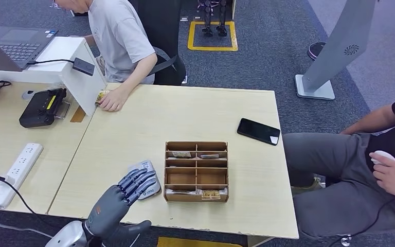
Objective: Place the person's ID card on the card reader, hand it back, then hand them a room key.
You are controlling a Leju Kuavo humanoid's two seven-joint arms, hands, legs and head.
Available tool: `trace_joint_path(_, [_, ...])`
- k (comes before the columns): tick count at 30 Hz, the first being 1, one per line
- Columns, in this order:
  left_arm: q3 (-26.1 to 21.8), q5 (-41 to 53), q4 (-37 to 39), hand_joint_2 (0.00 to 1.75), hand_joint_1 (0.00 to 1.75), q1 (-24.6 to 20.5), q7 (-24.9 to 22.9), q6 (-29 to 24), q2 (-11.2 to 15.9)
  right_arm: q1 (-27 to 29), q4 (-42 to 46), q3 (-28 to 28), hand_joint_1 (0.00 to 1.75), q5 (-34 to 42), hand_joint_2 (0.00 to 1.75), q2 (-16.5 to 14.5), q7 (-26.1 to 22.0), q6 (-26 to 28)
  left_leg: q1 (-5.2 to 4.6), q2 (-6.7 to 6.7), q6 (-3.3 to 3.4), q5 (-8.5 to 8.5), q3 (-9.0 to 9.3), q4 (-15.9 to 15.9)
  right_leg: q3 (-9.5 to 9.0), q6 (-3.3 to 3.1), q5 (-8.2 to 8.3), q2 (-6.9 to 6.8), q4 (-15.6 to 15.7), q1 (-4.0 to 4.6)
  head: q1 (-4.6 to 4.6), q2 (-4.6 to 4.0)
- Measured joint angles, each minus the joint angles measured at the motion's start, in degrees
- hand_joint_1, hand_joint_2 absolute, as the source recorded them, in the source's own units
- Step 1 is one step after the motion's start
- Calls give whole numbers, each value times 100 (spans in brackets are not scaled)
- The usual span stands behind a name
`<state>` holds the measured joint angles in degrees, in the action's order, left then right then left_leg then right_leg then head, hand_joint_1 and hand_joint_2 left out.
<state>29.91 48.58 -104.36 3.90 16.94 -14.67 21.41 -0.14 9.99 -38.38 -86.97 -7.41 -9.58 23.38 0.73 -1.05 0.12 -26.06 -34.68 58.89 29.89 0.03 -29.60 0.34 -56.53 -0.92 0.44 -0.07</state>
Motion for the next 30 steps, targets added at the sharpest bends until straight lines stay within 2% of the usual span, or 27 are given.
trace_joint_path(6, [347,789,257,175,0,-43,-508,-199,-9,-11,35,0,0,2,175,-9,97,-59,0,1,0,0,0,0,2,0,0,1,0,0,1,0])
trace_joint_path(16, [543,714,502,175,0,-115,-558,-255,-69,-18,79,0,0,2,175,-33,111,-85,0,1,0,0,1,0,1,0,0,0,0,0,0,0])
trace_joint_path(30, [576,528,1255,175,0,-340,-846,-441,-779,-77,95,4,0,-10,175,-105,225,-110,-1,0,0,0,2,1,-9,0,1,0,0,0,2,0])
